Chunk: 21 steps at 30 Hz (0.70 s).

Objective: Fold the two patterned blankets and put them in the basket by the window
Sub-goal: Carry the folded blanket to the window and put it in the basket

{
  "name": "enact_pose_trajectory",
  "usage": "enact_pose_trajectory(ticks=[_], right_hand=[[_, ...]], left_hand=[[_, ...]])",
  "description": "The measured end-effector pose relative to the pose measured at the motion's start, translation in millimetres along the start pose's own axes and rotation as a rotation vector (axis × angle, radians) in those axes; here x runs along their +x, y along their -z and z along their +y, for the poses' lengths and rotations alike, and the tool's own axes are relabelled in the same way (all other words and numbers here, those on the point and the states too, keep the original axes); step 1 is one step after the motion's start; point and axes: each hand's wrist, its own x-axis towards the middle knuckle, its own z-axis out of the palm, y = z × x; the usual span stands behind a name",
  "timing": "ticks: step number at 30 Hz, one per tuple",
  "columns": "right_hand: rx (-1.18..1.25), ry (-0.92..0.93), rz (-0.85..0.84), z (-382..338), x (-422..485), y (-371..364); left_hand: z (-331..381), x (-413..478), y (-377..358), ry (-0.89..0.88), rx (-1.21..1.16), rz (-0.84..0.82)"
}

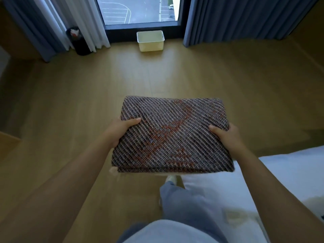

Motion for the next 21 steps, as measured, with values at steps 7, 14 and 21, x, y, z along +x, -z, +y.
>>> enact_pose_trajectory(ticks=[7,14,21], right_hand=[[-0.064,0.015,-0.036,-62.9,149.4,8.3],[-0.085,0.002,-0.075,-119.3,298.7,-10.4],[-0.065,-0.044,-0.024,-177.9,452.2,-36.3]], left_hand=[[72.1,116.9,-37.8,0.018,-0.008,0.041],[148.0,245.2,-54.1,0.024,-0.061,0.043],[242.8,403.9,-71.4,0.06,-0.022,-0.002]])
